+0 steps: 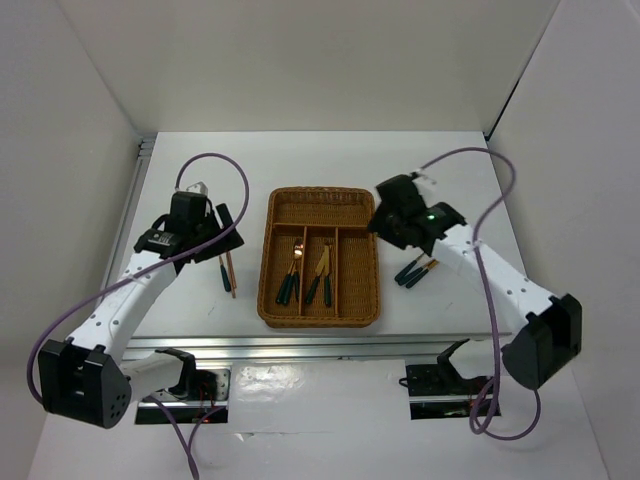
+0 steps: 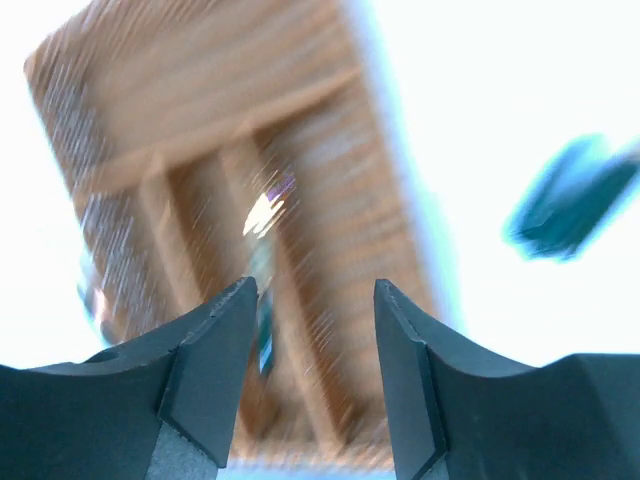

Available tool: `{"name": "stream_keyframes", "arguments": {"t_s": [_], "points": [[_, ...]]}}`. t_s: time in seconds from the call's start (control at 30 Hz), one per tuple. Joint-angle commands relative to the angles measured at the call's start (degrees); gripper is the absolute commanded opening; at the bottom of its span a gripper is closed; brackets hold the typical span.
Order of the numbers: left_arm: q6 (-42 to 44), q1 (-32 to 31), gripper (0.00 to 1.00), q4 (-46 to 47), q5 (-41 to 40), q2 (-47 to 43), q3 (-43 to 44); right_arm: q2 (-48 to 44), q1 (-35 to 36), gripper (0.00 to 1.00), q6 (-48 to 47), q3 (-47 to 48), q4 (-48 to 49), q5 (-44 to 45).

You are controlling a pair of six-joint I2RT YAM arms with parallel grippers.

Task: Sort the eating utensils into containers

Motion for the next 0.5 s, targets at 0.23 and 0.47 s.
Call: {"name": "stream_keyframes", "arguments": {"t_s": [0.23, 0.47], "points": [[1.15, 0.28, 0.81, 2.41, 1.45, 4.35, 2.14, -6.97, -20.82, 0.48, -0.11, -18.97, -1.34, -0.49], [1.15, 0.28, 0.81, 2.41, 1.45, 5.5, 3.28, -4.15, -22.15, 0.44, 0.95, -22.31, 0.67, -1.28]]}}
